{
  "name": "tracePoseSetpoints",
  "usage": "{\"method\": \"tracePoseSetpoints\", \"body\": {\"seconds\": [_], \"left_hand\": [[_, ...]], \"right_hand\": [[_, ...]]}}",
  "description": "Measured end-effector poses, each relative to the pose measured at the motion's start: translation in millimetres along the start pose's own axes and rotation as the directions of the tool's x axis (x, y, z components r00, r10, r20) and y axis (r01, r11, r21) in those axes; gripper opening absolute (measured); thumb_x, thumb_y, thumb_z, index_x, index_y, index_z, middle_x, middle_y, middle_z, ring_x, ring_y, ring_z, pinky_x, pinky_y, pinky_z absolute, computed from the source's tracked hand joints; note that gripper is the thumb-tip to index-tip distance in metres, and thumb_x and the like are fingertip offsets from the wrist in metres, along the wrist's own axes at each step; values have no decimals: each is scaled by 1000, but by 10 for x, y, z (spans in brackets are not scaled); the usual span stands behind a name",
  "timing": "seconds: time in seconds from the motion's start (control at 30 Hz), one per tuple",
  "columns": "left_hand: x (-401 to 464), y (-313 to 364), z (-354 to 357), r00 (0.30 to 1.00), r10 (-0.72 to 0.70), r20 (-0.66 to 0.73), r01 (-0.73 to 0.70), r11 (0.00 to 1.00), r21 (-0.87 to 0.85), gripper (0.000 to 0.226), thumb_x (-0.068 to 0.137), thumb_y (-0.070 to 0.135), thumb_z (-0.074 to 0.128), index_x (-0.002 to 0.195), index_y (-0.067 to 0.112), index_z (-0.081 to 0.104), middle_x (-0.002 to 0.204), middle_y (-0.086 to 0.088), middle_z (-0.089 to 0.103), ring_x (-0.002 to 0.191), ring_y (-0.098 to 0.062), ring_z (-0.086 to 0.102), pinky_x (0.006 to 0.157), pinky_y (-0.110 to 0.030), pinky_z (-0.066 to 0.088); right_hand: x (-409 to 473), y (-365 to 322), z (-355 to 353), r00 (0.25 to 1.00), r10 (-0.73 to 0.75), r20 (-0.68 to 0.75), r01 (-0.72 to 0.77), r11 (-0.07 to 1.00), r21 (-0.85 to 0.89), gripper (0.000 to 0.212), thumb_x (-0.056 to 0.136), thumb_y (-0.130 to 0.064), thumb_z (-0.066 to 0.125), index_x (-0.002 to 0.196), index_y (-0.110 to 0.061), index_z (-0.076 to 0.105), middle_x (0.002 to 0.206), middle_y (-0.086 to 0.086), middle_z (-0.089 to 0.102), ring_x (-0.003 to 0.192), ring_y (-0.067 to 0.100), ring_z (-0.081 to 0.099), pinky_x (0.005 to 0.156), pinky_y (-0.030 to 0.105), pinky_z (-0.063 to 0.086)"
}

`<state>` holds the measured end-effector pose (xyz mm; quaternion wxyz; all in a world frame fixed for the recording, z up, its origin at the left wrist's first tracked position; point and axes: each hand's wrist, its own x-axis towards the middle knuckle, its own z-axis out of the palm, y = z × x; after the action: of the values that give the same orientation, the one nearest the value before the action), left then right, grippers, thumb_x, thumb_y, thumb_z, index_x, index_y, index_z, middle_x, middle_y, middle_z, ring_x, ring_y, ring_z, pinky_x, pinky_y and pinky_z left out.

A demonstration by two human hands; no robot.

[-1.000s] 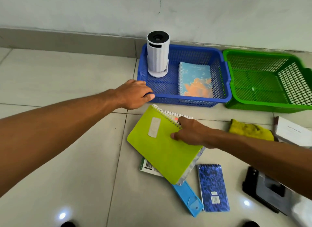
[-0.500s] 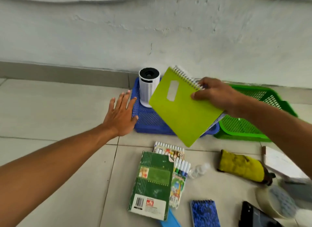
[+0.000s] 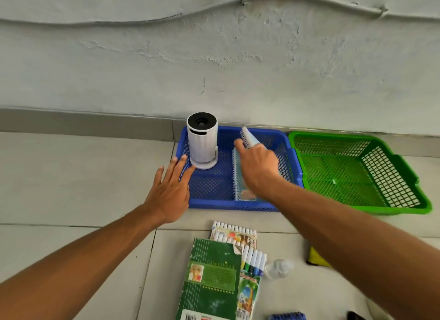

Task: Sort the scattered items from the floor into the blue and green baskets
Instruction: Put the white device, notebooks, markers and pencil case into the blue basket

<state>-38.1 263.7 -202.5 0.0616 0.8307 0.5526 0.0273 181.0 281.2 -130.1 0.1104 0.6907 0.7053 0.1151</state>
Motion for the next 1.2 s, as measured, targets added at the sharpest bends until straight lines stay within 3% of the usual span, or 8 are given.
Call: {"method": "tracePoseSetpoints", "body": {"seconds": [0.23,0.33,0.47,0.6,0.83,1.03,1.1,1.2], "left_hand": [[-15,4,47,999,-2,-37,1,1000,-30,57,101,23,35,154,19,15,163,-6,-7,149,-26,-9,118,-49,4],[-23,-10,59,999,3,-48,-5,999,-46,53,101,23,33,153,18,20,163,-7,-3,150,-26,-6,118,-50,6],[-17,-39,93,998,21,-65,-24,998,-54,51,101,22,34,151,17,26,163,-8,5,150,-27,-1,118,-52,10],[-26,-53,106,998,20,-64,-24,998,-62,49,102,23,31,151,16,29,162,-8,8,150,-26,-1,118,-52,10],[-43,-53,64,999,16,-47,-18,999,-49,48,103,25,30,150,16,30,162,-9,8,150,-26,-1,118,-50,10],[-60,-134,-101,995,47,92,-49,999,20,78,90,59,-5,151,19,24,163,-2,2,149,-19,-8,120,-45,4],[-51,-157,-168,987,63,145,-72,996,61,94,78,65,-15,153,20,19,163,-1,1,149,-18,-9,120,-43,2],[-36,-185,-231,976,73,203,-95,990,102,85,86,70,-3,154,20,11,163,-1,-1,149,-18,-10,120,-44,1]], "right_hand": [[74,-335,567,970,-45,240,-16,969,245,57,89,-27,58,140,-15,39,151,16,17,129,32,35,93,44,44],[105,-162,734,959,-136,249,63,957,282,64,92,-47,49,150,-31,27,162,9,-8,146,32,9,113,58,23],[120,78,848,963,-150,225,100,971,217,71,88,-77,29,150,-49,12,162,2,-18,150,29,-11,113,67,4],[116,104,867,946,-110,305,38,972,233,76,85,-82,22,151,-50,1,164,2,-9,150,31,-2,113,66,8],[180,-117,794,946,-39,322,-89,924,373,68,93,-52,51,151,-40,18,162,3,9,144,35,19,110,60,28],[177,-262,643,942,-31,335,-84,942,323,67,93,-55,52,150,-29,27,158,7,19,141,33,28,110,60,24],[124,-245,616,955,-58,291,-68,912,404,64,95,-56,47,150,-28,29,159,8,20,140,34,30,112,55,25],[-89,-264,525,991,-113,75,61,867,494,50,96,-50,48,139,-23,45,144,8,42,128,29,44,106,47,34]]}}
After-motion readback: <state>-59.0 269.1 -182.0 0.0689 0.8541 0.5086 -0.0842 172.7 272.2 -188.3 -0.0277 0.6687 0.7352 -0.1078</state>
